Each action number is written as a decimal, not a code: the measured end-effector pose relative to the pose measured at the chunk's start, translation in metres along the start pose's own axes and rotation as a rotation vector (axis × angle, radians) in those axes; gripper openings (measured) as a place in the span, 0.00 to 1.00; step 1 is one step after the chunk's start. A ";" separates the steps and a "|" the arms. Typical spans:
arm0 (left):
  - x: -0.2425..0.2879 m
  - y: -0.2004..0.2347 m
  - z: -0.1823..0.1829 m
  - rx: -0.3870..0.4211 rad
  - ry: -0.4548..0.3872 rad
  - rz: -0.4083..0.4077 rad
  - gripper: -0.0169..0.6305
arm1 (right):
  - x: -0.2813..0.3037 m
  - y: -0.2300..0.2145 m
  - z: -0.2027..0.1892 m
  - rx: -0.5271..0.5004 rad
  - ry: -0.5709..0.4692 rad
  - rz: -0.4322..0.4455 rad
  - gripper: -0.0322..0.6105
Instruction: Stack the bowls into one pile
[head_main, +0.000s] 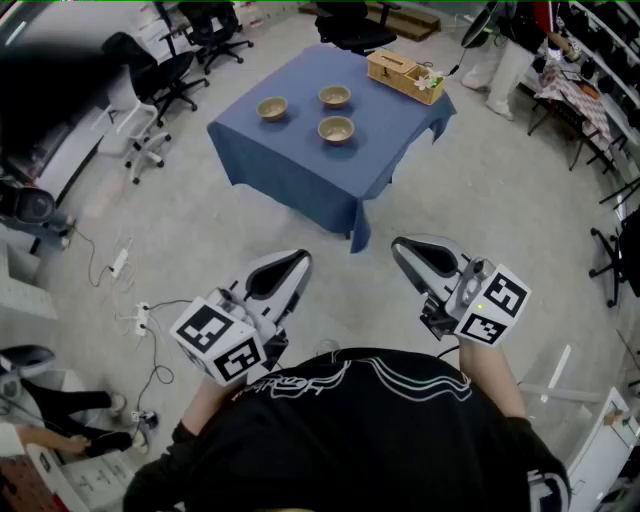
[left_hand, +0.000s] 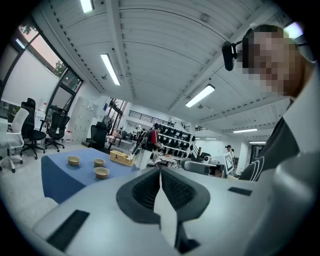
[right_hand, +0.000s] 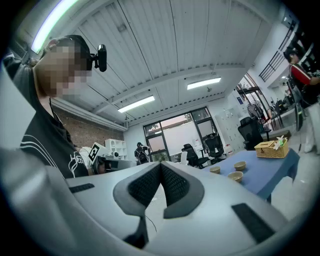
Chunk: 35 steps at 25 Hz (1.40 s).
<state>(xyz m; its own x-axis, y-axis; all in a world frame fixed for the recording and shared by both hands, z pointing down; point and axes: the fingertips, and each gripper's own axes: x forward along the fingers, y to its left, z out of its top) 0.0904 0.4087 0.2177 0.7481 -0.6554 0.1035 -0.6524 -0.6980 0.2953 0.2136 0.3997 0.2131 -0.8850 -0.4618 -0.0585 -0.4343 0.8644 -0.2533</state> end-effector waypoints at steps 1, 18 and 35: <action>-0.001 -0.003 -0.002 -0.004 0.001 0.004 0.08 | -0.004 0.003 0.002 0.003 -0.010 0.007 0.09; 0.011 -0.052 -0.016 0.010 -0.005 0.055 0.08 | -0.060 0.000 -0.002 -0.065 0.025 -0.054 0.53; 0.027 -0.025 -0.036 -0.033 0.022 0.112 0.08 | -0.060 -0.035 -0.027 -0.146 0.117 -0.156 0.60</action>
<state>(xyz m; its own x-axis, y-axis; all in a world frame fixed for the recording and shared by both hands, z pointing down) 0.1313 0.4182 0.2474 0.6732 -0.7224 0.1581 -0.7283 -0.6105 0.3113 0.2776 0.4021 0.2517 -0.8152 -0.5730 0.0843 -0.5791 0.8081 -0.1078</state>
